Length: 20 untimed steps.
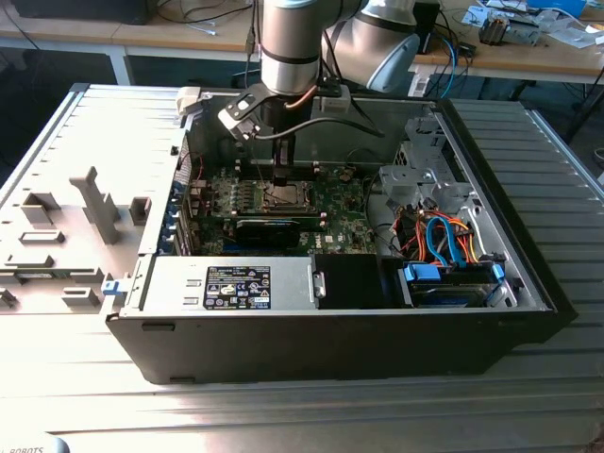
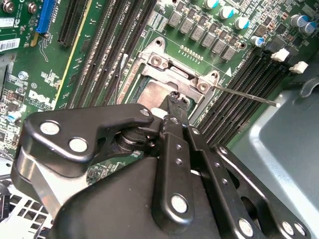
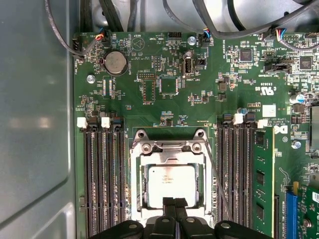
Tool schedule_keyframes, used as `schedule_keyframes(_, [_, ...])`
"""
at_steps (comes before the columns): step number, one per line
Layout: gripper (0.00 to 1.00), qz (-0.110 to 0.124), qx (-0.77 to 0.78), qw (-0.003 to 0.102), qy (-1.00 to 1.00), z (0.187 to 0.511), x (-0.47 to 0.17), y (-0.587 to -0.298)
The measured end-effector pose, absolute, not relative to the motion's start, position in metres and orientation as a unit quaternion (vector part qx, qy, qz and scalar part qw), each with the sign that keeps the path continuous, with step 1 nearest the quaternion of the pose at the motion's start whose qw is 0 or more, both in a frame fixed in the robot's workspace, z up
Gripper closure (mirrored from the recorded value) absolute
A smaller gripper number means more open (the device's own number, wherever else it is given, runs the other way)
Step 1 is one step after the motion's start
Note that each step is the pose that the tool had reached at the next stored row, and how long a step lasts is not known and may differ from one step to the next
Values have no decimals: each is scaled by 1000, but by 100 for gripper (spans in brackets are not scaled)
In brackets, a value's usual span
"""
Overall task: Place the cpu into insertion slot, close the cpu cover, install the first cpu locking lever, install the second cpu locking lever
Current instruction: 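Close the cpu cover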
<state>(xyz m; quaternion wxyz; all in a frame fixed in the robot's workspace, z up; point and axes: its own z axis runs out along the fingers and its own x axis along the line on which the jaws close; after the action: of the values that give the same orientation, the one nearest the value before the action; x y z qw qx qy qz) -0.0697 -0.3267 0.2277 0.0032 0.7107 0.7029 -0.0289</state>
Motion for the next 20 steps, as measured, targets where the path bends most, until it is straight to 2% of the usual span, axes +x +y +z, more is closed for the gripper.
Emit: schedule_keyframes(20, [89,-29,711,3,703,235,-70,-327])
